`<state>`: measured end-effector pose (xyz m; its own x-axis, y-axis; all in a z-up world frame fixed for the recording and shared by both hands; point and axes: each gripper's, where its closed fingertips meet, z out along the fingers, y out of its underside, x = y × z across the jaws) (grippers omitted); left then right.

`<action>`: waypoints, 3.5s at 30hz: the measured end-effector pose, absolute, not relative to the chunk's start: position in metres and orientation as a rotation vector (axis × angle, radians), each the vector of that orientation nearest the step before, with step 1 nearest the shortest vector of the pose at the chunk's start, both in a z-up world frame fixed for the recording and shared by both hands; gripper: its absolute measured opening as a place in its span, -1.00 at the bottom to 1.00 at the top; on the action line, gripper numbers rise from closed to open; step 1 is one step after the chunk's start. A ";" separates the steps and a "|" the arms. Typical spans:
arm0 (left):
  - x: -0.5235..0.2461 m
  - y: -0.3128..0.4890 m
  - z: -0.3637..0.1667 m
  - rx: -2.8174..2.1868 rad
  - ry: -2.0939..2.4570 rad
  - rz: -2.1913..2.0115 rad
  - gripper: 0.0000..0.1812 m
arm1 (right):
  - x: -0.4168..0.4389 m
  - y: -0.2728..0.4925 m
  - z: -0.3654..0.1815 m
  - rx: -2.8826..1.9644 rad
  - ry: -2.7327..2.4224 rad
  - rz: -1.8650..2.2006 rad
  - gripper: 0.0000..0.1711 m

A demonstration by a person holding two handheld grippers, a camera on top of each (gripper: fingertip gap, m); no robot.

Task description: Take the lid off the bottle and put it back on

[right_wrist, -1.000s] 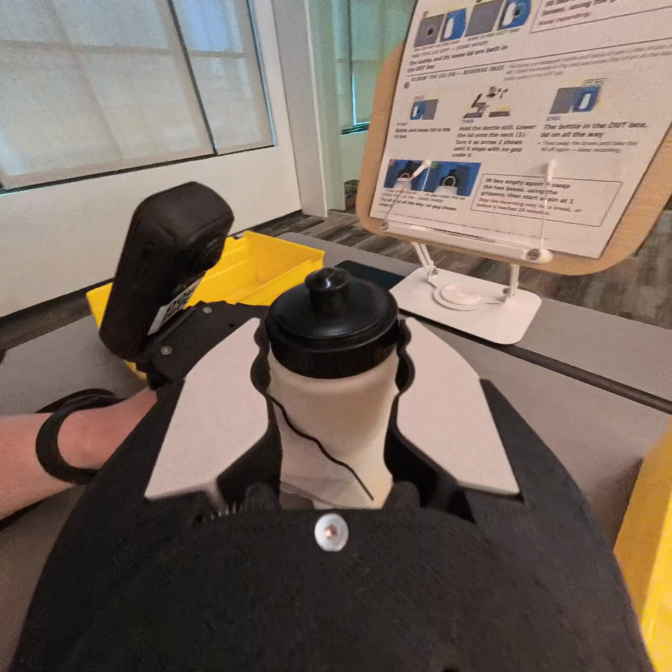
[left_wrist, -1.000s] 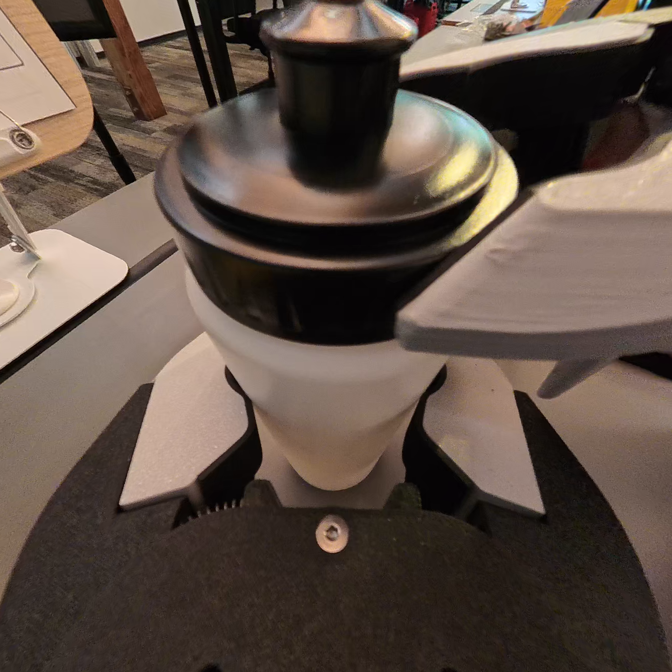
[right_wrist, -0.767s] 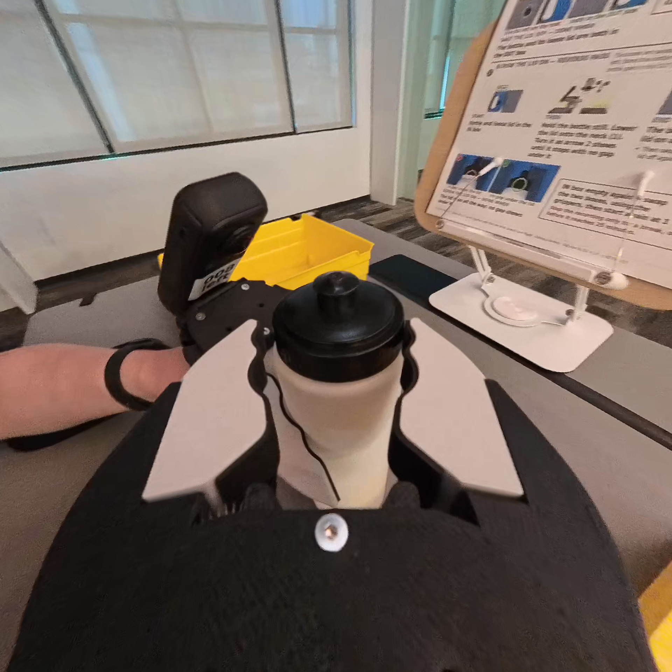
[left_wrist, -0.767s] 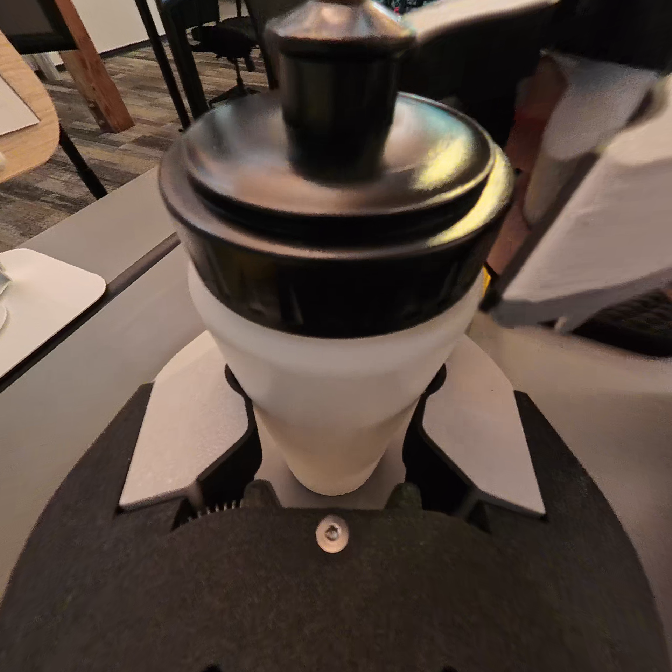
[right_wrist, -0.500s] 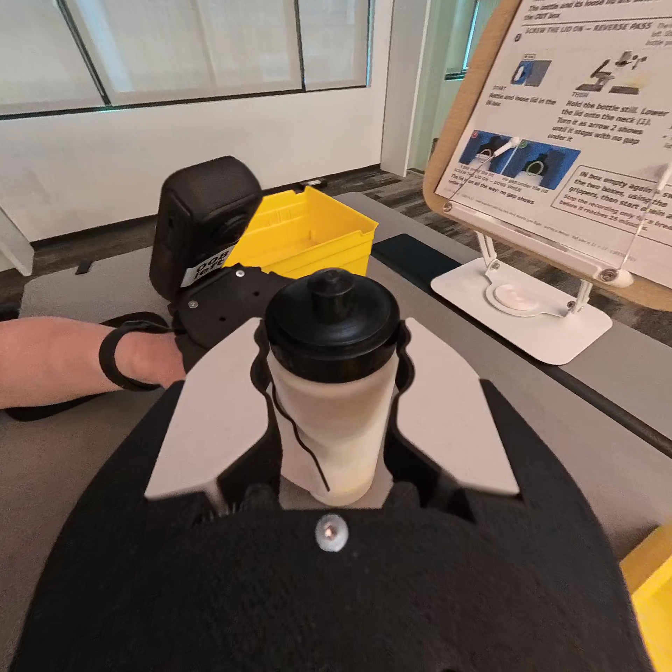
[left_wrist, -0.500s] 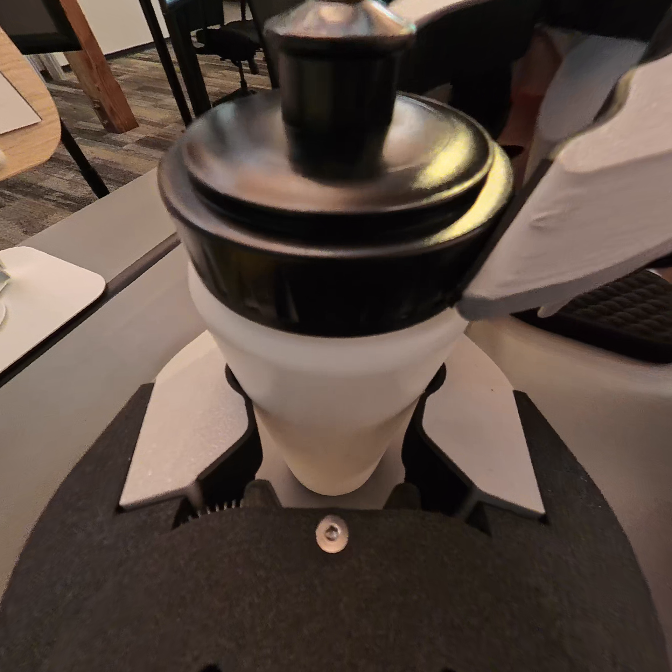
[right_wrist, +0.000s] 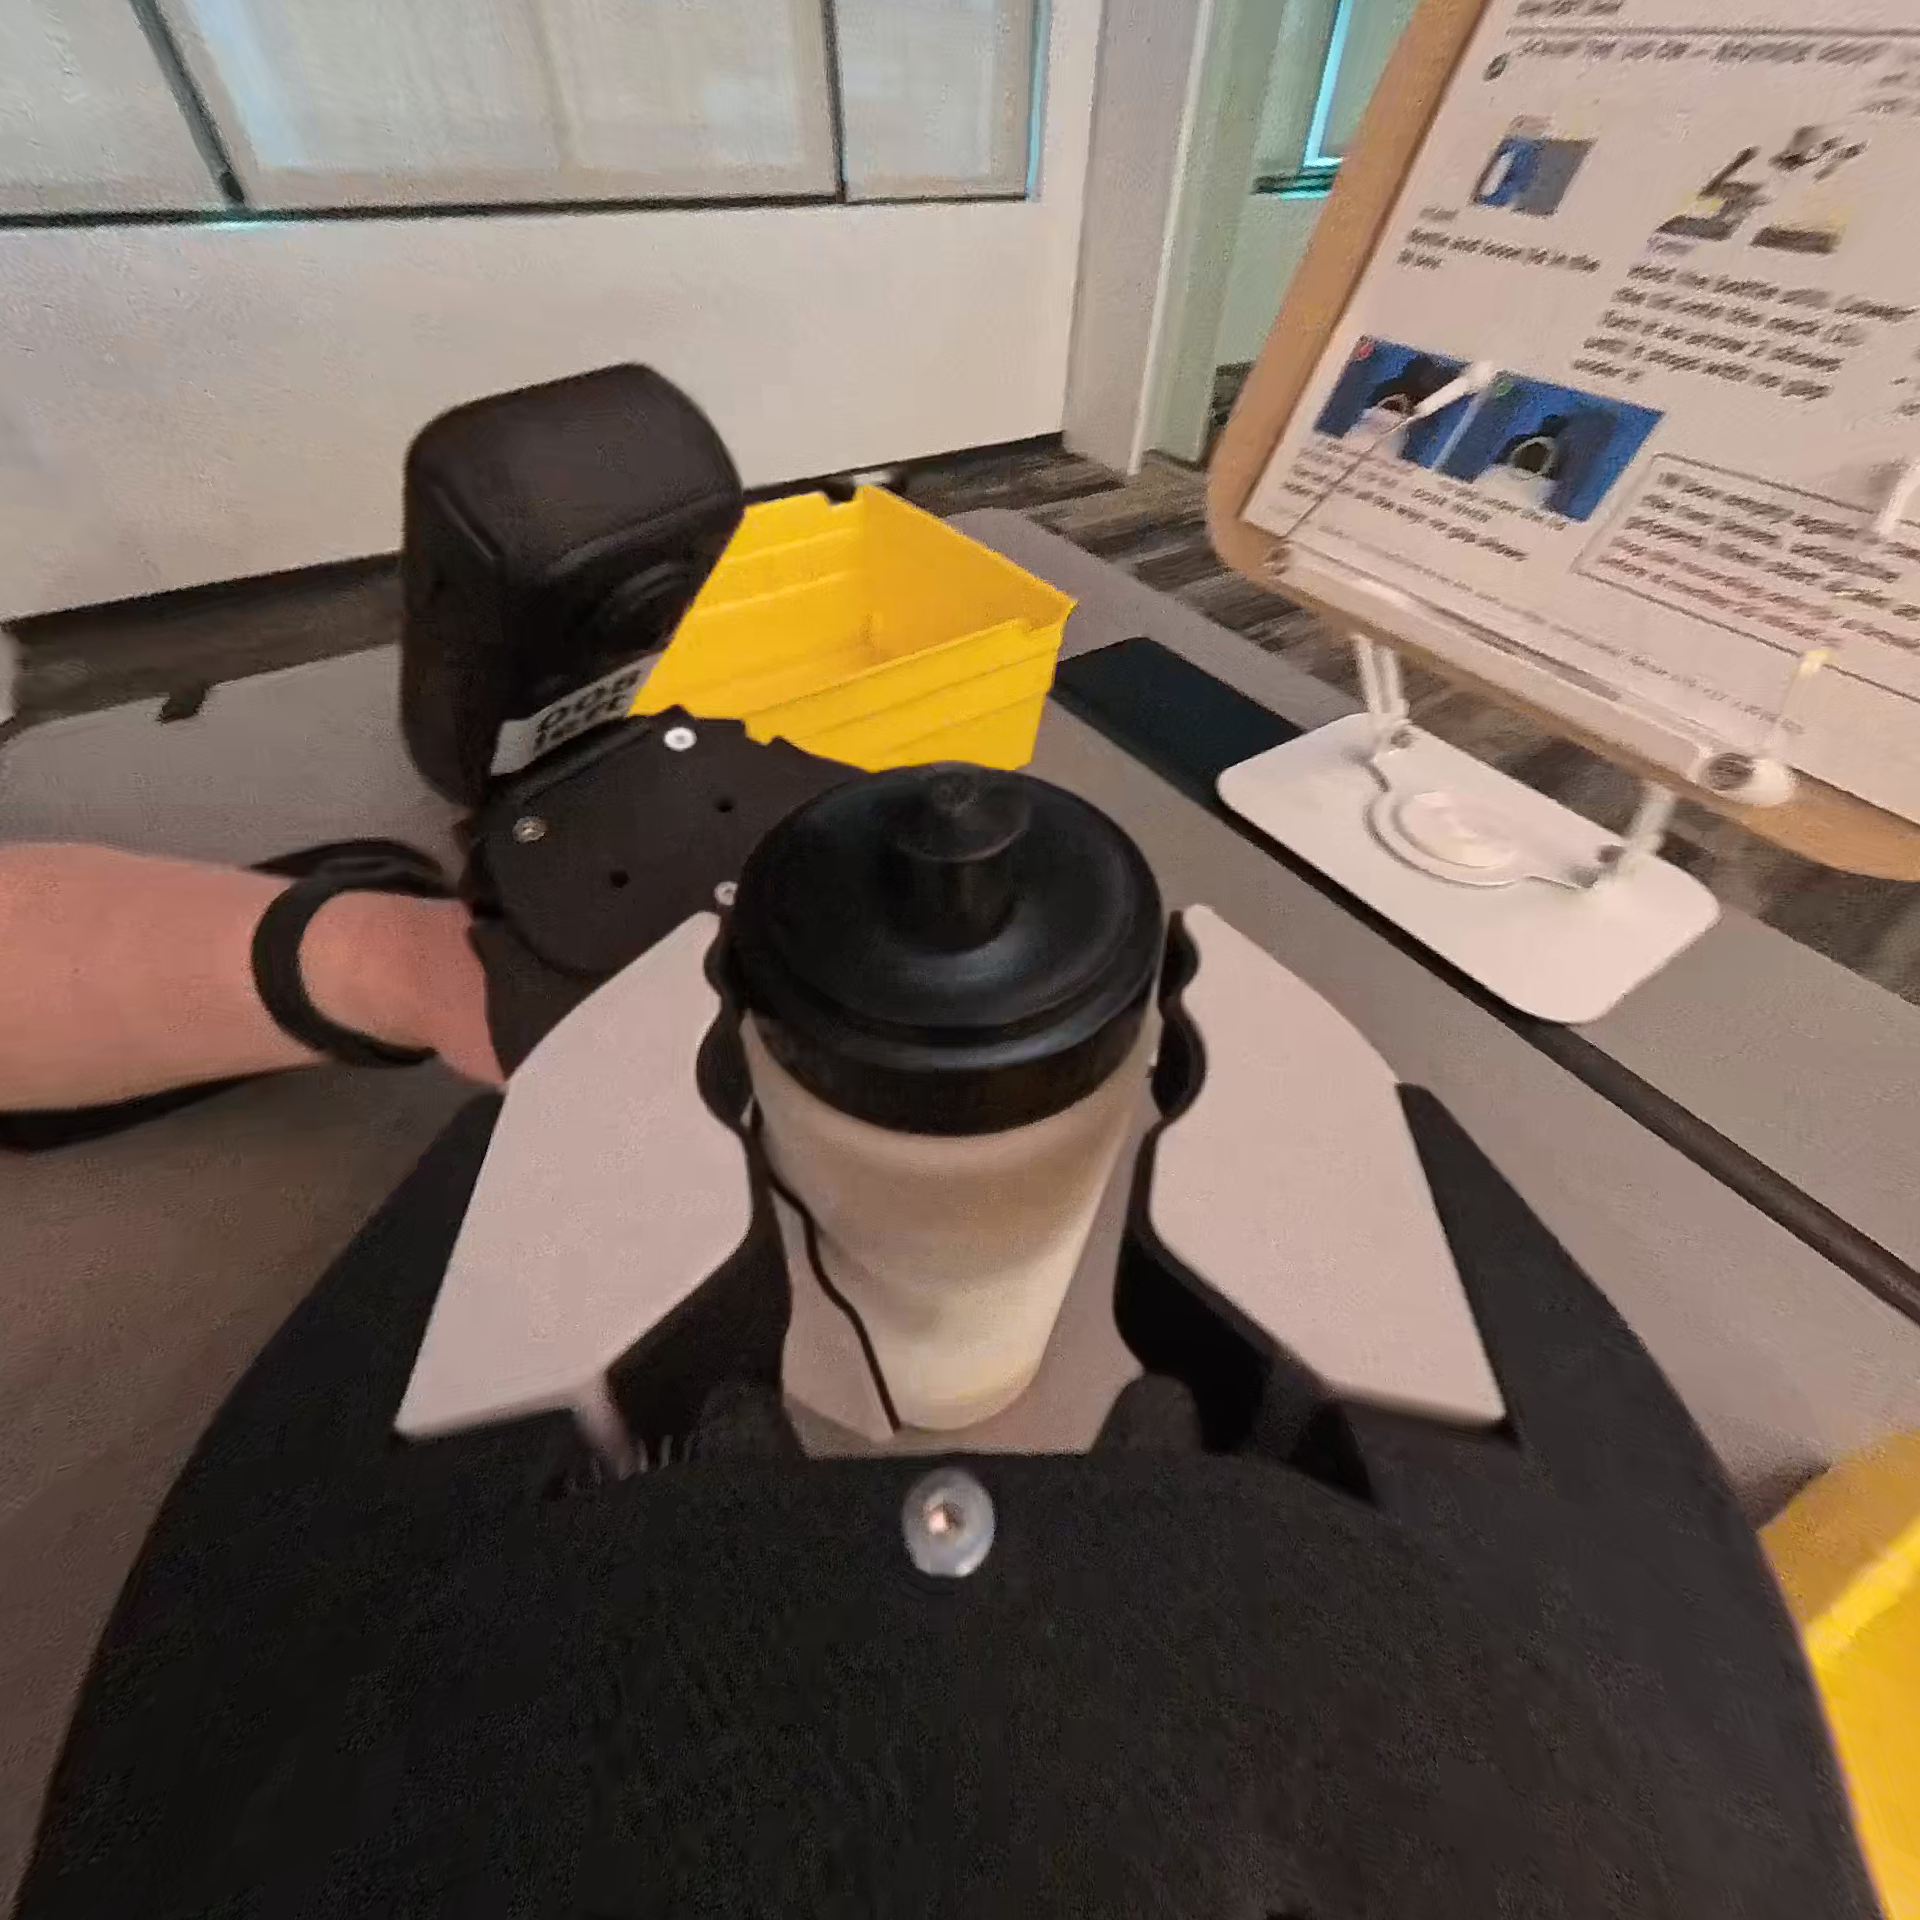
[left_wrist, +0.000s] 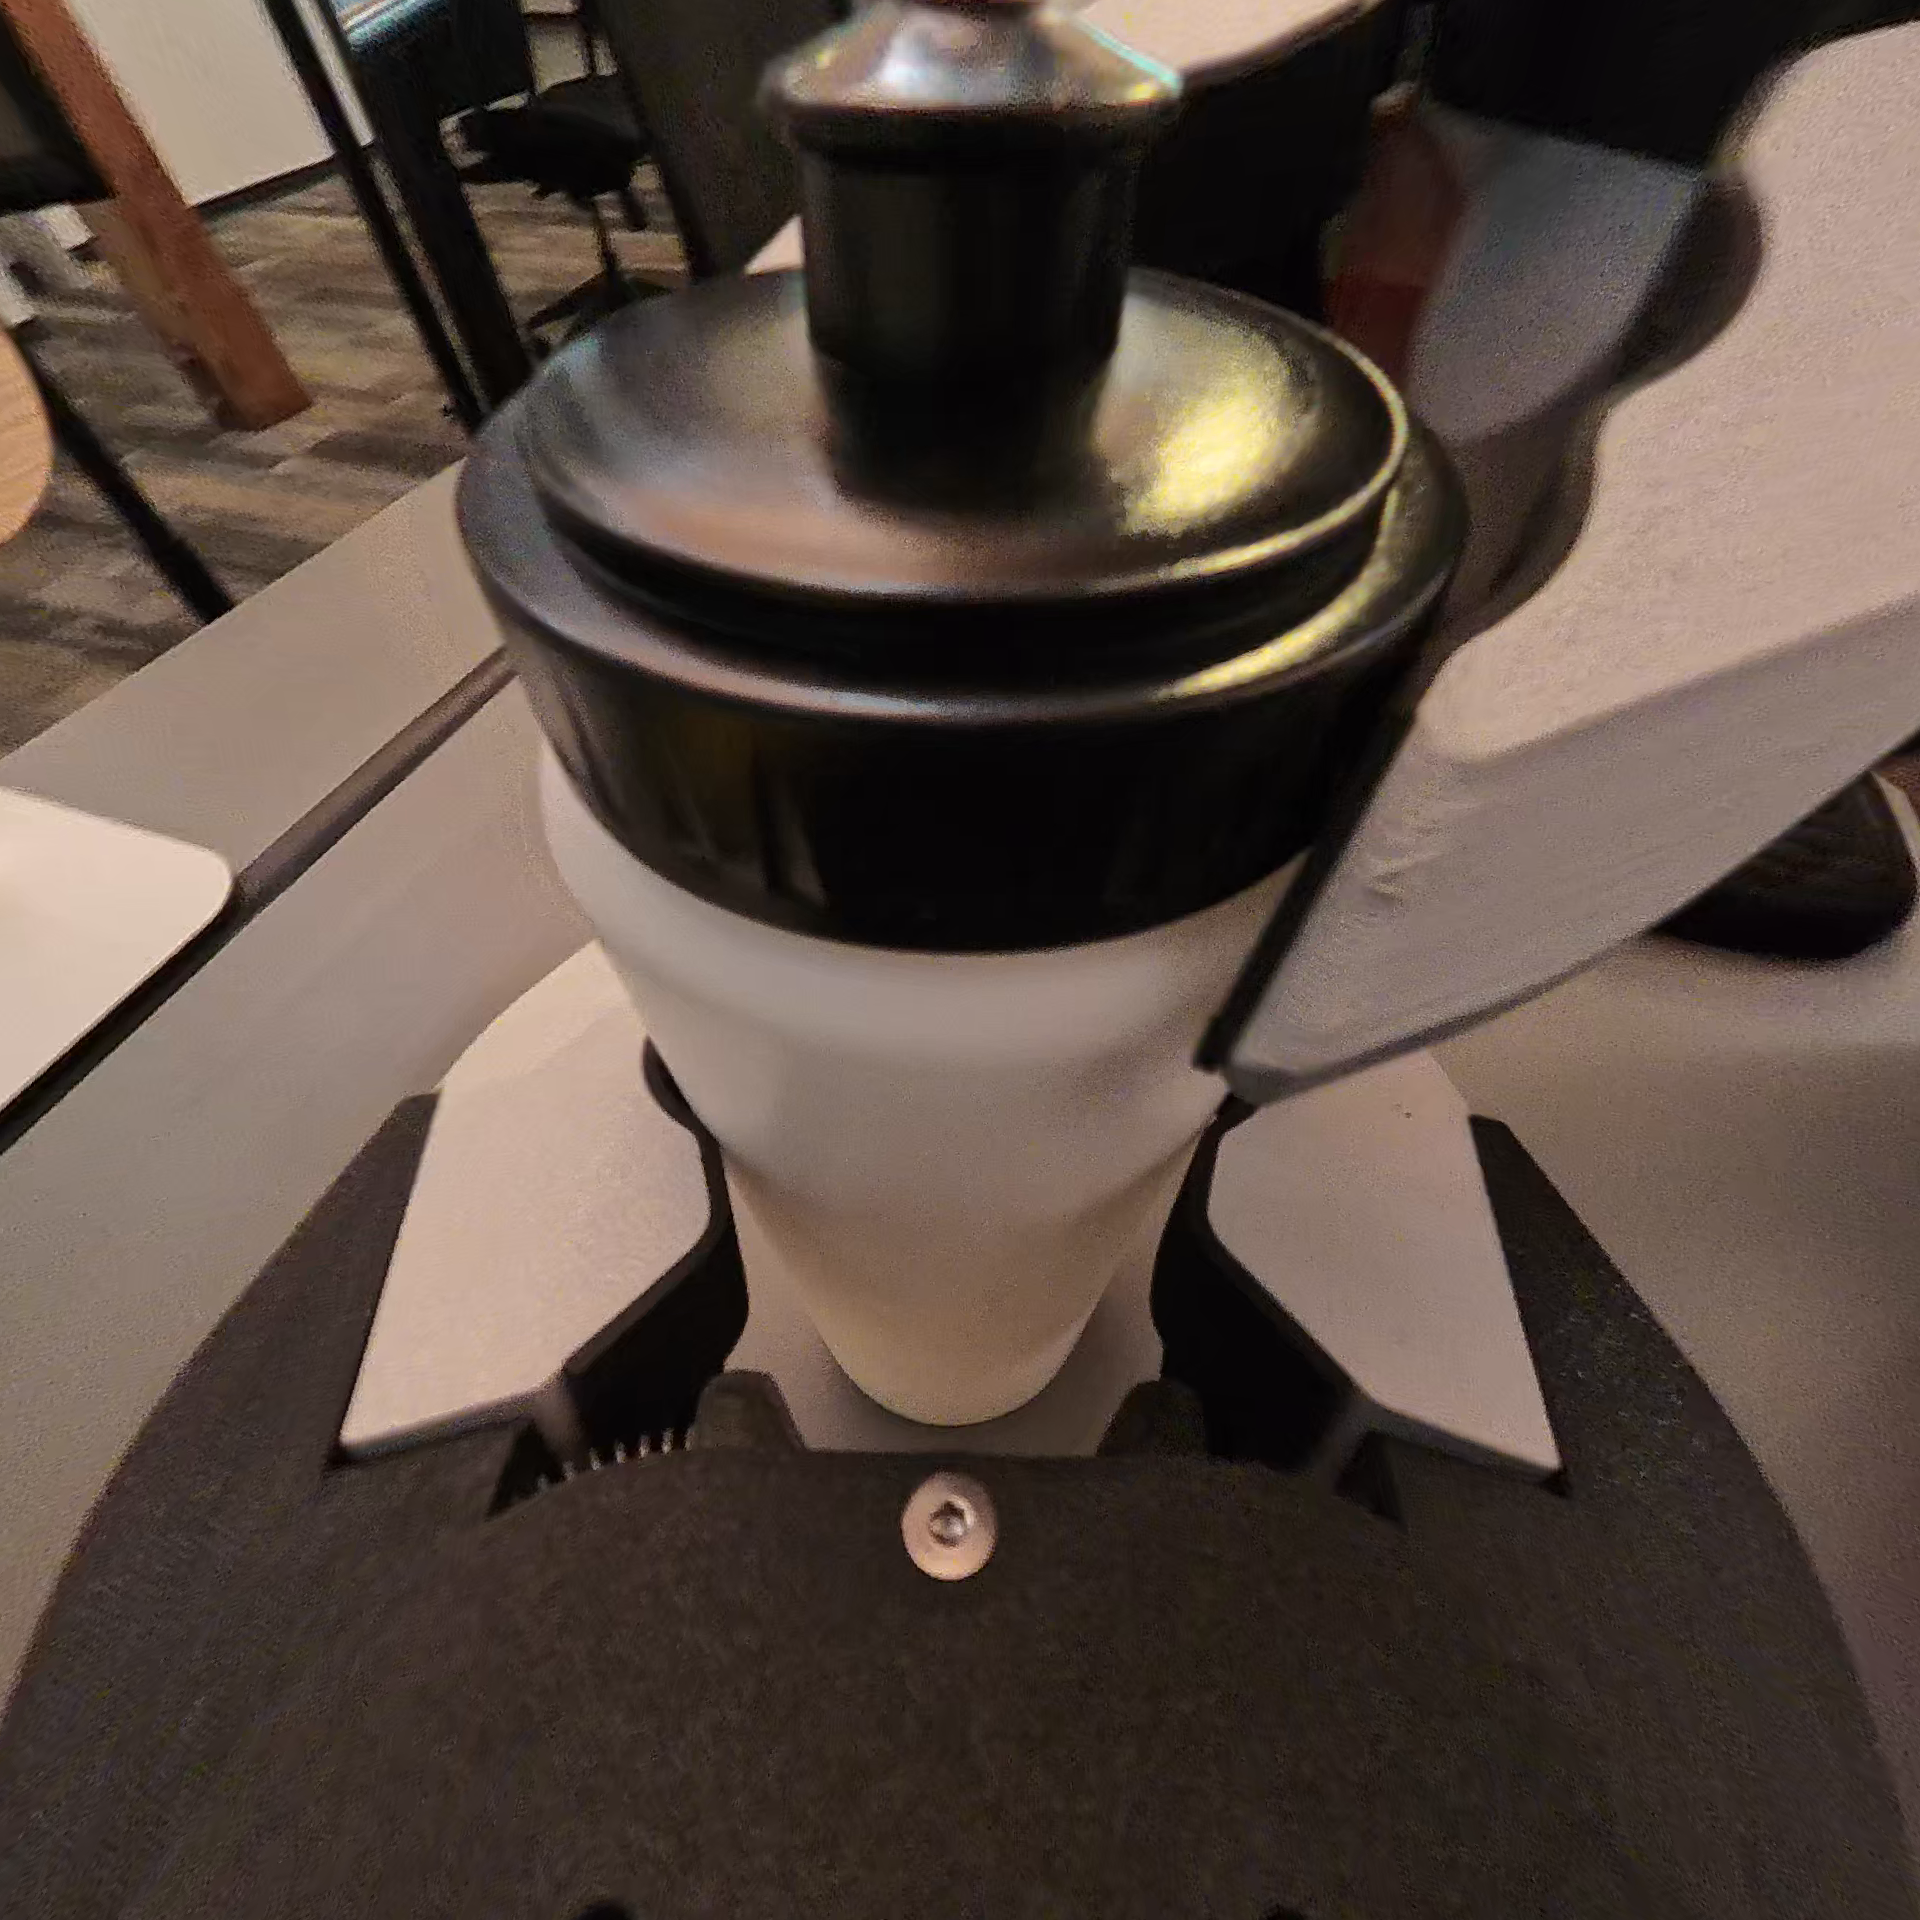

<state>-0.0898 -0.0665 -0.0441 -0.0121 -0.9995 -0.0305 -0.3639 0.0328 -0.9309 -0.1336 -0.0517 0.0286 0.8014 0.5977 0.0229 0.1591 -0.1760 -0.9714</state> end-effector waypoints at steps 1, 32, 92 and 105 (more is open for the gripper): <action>-0.090 -0.067 -0.044 -1.437 1.495 -0.998 0.10 | -0.136 -0.053 0.028 -1.730 -0.621 0.470 -0.10; -0.082 -0.085 -0.039 -1.297 1.437 -1.168 0.11 | -0.133 -0.066 0.034 -1.643 -0.532 0.571 -0.12; -0.078 -0.082 -0.047 -1.493 1.432 -1.028 0.09 | -0.119 -0.072 0.033 -1.678 -0.445 0.370 -0.17; -0.112 -0.084 -0.075 -1.660 1.488 -1.039 0.28 | -0.106 -0.080 -0.004 -1.694 -0.356 0.538 -0.05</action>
<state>-0.1121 -0.0844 -0.0746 0.0326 -0.9916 0.1253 -0.4592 -0.1262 -0.8793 -0.1060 -0.0795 -0.0037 0.8429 0.5157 -0.1533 -0.0606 -0.1921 -0.9795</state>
